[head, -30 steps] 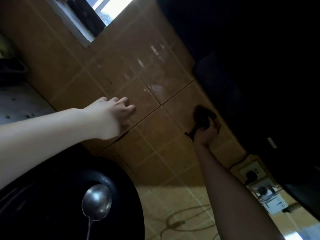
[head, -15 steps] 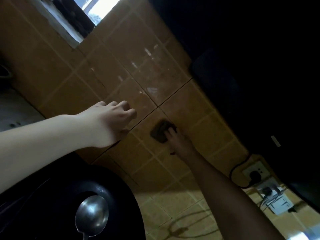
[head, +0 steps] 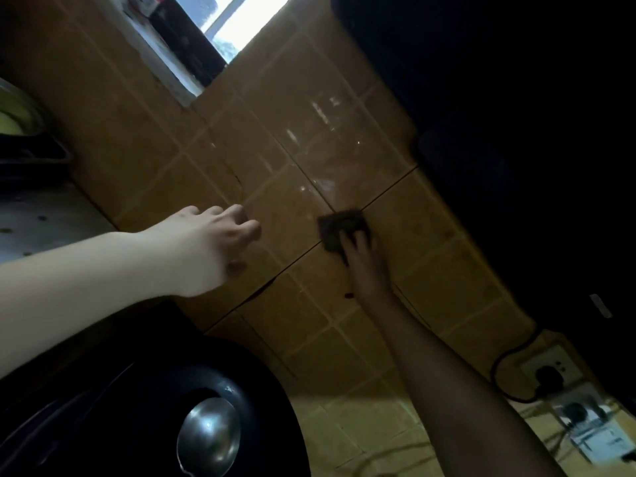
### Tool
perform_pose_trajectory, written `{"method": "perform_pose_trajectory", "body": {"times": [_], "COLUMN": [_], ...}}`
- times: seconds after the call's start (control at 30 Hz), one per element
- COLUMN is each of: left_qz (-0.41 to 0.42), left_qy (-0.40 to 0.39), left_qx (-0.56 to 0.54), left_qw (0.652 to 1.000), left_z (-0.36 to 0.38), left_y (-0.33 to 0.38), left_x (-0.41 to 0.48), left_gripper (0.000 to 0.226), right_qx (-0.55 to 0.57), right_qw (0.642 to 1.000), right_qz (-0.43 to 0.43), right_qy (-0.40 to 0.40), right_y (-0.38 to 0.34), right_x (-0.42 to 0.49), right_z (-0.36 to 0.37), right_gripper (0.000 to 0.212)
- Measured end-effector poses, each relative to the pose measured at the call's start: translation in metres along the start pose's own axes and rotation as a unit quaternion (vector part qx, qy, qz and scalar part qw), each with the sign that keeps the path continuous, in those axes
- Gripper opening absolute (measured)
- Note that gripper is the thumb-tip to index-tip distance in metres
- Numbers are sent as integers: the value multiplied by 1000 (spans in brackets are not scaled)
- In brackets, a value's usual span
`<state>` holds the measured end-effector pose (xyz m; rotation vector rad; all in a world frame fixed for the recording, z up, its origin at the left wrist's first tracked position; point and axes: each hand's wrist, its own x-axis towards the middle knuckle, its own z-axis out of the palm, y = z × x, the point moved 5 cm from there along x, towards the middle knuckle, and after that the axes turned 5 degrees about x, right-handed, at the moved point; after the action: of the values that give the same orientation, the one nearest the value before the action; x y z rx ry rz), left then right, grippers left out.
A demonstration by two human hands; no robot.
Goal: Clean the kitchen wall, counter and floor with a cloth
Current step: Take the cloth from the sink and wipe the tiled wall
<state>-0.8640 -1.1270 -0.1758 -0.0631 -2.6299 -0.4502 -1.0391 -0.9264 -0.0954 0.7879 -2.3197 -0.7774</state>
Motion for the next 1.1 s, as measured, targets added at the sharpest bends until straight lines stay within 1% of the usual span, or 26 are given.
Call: {"method": "perform_pose_trajectory", "body": {"times": [0.03,0.1,0.17,0.2,0.23,0.27,0.3,0.33,0.37,0.4,0.43,0.5,0.57,0.63,0.67,0.7,0.73,0.77,0.8,0.83,0.87,0.97,1.0,1.03,1.07,1.1], "left_qz": [3,11,18,19,19,18,18,16,13,11,10,8,11,5,1,-5,-14,-21,-24,-24,-24,-15,-17,-20,-23,-21], "left_qy": [-9,-9,7,9,11,13,14,11,5,-2,-4,-7,-9,1,13,24,19,12,1,-1,-13,-11,-24,-35,-51,-56], "left_qx": [0,2,5,9,19,34,49,58,62,63,61,52,45,50,56,57,57,57,57,56,55,53,61,65,66,70], "left_qw": [1000,1000,1000,1000,1000,999,999,998,998,998,998,999,999,999,998,998,998,998,998,998,998,998,998,997,996,996], "left_z": [3,7,10,12,13,14,14,15,16,16,16,13,11,9,7,6,5,5,5,6,6,6,7,9,10,12], "left_y": [-2,-2,-3,-3,-4,-5,-6,-6,-7,-7,-7,-8,-10,-18,-24,-30,-34,-37,-38,-39,-37,-27,-21,-15,-8,0], "left_x": [-1,-3,-10,-15,-19,-23,-26,-28,-30,-30,-30,-28,-27,-31,-34,-37,-39,-40,-42,-42,-44,-55,-58,-59,-58,-56], "left_gripper": [48,48,48,48,48,48,48,48,48,48,48,48,48,46,44,44,43,44,46,47,47,46,46,47,47,47], "right_qx": [-30,-55,-73,-88,-101,-106,-114,-91,-53,-8,38,106,166,189,141,56,-17,-60,-70,-78,-90,-103,-118,-116,-114,-117], "right_qw": [997,983,968,965,965,967,971,983,994,1000,998,981,969,973,986,997,998,989,976,963,953,945,941,939,943,951], "right_qz": [-48,-135,-188,-199,-189,-181,-162,-117,-67,-10,41,104,98,45,18,-20,-62,-106,-149,-179,-194,-202,-189,-185,-168,-160], "right_qy": [-44,-111,-147,-150,-152,-143,-131,-106,-64,-13,40,126,155,124,90,42,-25,-88,-145,-185,-214,-235,-254,-264,-262,-239], "right_y": [-16,-36,-45,-42,-36,-29,-22,-10,3,14,24,37,32,10,-5,-21,-36,-48,-59,-65,-66,-40,-27,-12,3,20], "right_x": [-2,-8,-16,-17,-15,-12,-7,2,14,25,35,51,59,63,63,62,58,51,38,20,-1,-64,-78,-88,-92,-91], "right_z": [5,25,37,37,34,27,17,4,-13,-32,-51,-74,-80,-70,-61,-49,-31,-11,8,27,42,80,82,83,77,71], "right_gripper": [92,94,81,74,74,80,88,92,89,80,70,62,59,58,58,61,68,82,96,105,103,66,66,72,82,89]}}
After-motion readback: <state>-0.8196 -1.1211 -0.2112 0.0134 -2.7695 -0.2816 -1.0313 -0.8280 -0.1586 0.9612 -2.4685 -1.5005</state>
